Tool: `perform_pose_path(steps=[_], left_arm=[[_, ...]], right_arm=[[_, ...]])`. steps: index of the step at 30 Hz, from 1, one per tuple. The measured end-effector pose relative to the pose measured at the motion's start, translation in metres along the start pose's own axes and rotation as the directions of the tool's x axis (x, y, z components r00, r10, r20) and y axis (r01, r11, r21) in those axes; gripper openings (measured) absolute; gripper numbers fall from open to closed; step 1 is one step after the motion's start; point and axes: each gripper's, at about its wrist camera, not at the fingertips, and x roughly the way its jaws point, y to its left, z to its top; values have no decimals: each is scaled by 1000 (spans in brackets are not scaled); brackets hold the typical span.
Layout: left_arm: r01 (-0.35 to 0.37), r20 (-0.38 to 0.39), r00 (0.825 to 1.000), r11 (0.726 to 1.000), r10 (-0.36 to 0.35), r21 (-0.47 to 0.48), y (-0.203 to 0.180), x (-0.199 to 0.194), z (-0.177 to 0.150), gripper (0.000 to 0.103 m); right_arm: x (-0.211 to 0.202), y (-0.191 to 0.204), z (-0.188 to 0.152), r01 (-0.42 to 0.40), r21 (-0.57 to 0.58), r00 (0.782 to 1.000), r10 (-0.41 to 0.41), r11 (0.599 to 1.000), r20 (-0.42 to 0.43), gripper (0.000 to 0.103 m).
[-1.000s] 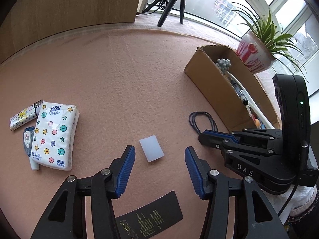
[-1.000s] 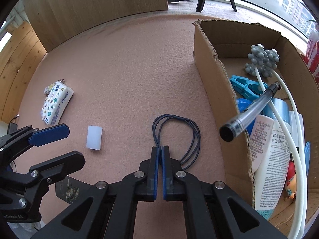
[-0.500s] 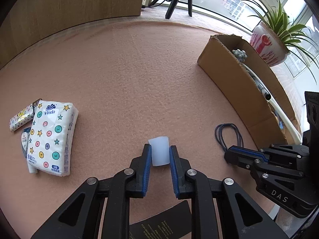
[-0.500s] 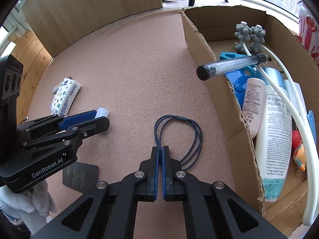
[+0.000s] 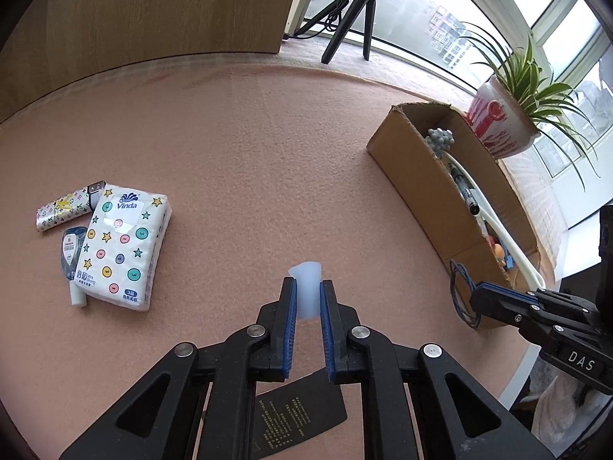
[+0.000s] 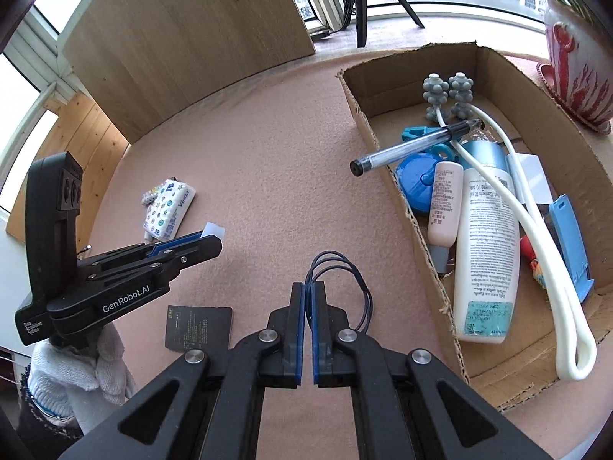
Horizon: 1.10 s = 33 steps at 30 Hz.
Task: Organize objects
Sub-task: 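Carry the white block and black cord into the box and open both tools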
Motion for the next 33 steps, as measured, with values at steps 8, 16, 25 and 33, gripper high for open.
perform_pose_path(steps=[8,16,25,33], left_arm=[[56,73,996,998,-58,30,-34,-29,22,12],[111,92,988,988,-121,103,-92,-24,45,13],[136,67,986,974,-150,181,-160,4,58,13],[94,48,993,969,-107,227,-192,21,62,60]], right_arm=[[-59,-13,10,-34,26,992,31,999,121,3],[-107,-42,21,8,54,976,-20,999,217,3],[-121,-87,26,47,99,971,-69,994,230,3],[-118,-105,27,74,94,970,-94,993,225,6]])
